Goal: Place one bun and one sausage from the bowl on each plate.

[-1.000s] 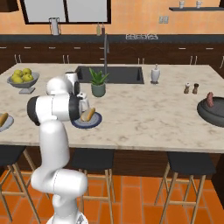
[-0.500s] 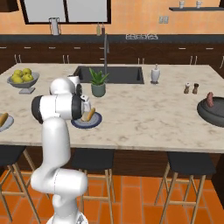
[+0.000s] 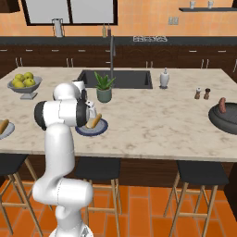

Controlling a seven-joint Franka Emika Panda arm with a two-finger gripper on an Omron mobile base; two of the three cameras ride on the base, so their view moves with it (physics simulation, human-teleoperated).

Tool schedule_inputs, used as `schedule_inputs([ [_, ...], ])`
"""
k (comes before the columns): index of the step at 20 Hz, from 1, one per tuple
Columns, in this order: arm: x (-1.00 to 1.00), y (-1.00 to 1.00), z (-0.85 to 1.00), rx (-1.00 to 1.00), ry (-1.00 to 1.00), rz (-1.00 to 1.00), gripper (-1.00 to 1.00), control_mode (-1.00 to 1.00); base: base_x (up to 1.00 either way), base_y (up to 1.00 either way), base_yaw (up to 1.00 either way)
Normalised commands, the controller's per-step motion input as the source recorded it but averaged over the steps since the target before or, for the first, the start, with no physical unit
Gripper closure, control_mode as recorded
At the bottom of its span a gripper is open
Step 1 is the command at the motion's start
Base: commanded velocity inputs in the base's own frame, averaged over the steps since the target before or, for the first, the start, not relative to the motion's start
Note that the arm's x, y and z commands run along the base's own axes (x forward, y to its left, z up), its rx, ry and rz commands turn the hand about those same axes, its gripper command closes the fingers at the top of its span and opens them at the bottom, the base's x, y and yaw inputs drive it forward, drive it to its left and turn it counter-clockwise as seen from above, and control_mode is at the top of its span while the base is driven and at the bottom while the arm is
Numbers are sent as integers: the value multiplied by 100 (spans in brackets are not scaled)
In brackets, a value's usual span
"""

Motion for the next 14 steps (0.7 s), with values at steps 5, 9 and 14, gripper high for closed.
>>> schedule_inputs([
  [5, 0, 0, 0, 0, 0, 0, -100, -100, 0, 0, 0],
  [9, 0, 0, 2, 0, 0, 0, -100, -100, 0, 0, 0],
  [14, -21, 0, 44, 0, 0, 0, -100, -100, 0, 0, 0],
])
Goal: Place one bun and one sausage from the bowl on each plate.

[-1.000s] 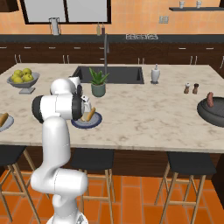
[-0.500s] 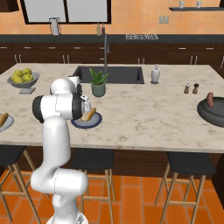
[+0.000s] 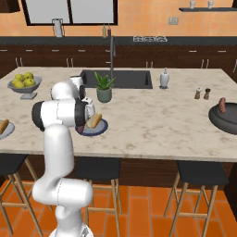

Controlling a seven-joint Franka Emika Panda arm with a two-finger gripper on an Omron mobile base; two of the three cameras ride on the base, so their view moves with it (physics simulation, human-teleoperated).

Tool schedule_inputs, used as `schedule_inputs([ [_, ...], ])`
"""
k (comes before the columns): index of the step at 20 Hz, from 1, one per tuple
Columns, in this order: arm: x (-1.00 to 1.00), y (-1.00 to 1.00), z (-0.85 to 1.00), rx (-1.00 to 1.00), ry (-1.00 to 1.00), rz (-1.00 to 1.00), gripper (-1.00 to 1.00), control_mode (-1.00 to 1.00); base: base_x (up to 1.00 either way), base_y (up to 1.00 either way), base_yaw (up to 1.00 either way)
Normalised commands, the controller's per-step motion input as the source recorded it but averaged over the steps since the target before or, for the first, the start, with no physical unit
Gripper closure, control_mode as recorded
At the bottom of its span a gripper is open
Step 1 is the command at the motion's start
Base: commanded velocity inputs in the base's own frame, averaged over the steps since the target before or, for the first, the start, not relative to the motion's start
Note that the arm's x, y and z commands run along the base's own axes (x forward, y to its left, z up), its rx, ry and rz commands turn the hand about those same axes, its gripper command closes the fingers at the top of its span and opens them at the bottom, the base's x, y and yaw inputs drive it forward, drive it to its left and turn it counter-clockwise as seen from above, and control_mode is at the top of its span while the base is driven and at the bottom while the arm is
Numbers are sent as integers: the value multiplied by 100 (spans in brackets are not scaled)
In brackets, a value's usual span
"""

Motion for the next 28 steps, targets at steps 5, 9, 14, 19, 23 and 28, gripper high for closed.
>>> schedule_inputs([
  [5, -50, -18, 72, 0, -1, 0, -100, -100, 0, 0, 0],
  [9, -90, -61, 22, 0, -1, 1, -100, -100, 0, 0, 0],
  [14, -100, -58, 9, 4, -13, 8, -100, -100, 0, 0, 0],
  [19, -100, -27, 42, 7, -16, 9, -100, -100, 0, 0, 0],
  [23, -100, -36, 60, 5, -10, 9, -100, -100, 0, 0, 0],
  [28, -86, -40, 59, 3, -2, 7, -100, -100, 0, 0, 0],
])
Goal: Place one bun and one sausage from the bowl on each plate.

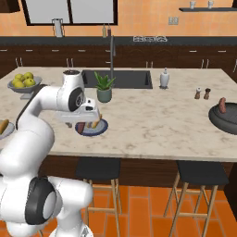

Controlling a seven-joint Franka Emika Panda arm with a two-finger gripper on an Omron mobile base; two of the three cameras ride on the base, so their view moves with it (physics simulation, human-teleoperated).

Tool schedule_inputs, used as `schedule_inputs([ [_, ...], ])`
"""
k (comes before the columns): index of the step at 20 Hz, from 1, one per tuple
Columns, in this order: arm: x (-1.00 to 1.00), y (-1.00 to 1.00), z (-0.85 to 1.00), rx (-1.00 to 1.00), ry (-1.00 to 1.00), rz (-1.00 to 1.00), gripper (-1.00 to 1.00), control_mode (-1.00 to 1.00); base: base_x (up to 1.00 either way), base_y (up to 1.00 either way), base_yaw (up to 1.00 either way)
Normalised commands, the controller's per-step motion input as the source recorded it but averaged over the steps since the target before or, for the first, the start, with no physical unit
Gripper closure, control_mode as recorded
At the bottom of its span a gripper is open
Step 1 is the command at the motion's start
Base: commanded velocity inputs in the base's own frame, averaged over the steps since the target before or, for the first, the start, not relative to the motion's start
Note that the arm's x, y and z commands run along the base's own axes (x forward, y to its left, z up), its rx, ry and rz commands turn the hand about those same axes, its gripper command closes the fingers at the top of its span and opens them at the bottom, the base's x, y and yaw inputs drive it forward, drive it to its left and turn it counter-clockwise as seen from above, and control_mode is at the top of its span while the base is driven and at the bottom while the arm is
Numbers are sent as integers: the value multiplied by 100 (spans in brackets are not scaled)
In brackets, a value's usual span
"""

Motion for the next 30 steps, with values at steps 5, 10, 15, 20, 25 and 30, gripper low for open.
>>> schedule_inputs([
  [5, -14, -5, 2, 3, -2, 2, -100, -100, 0, 0, 0],
  [10, 0, 0, 0, 0, 0, 0, -100, 100, 0, 0, 0],
  [15, 0, 0, 0, 0, 0, 0, -100, 100, -79, -91, -18],
  [20, 0, 0, 0, 0, 0, 0, -100, 100, -15, -100, -25],
  [25, 0, 0, 0, 0, 0, 0, -100, 100, 38, -98, -8],
  [30, 0, 0, 0, 0, 0, 0, -100, 100, 63, -94, 0],
])
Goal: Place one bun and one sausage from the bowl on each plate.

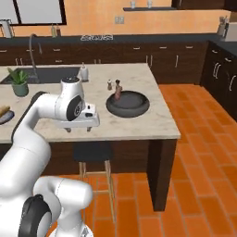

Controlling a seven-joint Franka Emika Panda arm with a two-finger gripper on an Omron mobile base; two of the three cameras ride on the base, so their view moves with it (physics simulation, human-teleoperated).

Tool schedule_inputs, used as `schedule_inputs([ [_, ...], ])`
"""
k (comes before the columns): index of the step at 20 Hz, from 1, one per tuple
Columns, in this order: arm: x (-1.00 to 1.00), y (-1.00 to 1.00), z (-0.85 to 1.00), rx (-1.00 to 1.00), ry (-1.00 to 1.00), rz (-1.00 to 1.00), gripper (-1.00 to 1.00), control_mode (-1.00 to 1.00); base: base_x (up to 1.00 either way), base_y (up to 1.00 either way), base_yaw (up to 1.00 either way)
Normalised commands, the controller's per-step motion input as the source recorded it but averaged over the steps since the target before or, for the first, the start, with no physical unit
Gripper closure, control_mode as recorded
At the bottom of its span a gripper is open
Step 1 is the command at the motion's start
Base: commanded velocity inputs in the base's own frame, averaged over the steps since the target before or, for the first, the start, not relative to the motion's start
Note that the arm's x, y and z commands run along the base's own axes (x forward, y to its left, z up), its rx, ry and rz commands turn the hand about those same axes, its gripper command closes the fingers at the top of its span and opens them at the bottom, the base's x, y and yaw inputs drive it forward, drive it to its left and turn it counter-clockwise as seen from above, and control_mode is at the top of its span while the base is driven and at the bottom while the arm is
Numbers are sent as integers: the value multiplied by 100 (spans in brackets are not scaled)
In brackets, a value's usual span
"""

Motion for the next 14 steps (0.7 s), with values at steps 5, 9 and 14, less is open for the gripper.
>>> schedule_inputs([
  [5, 0, 0, 0, 0, 0, 0, -100, 100, 58, -95, 5],
  [9, 0, 0, 0, 0, 0, 0, -100, 100, 52, -85, 7],
  [14, 0, 0, 0, 0, 0, 0, -100, 100, 39, -34, 13],
])
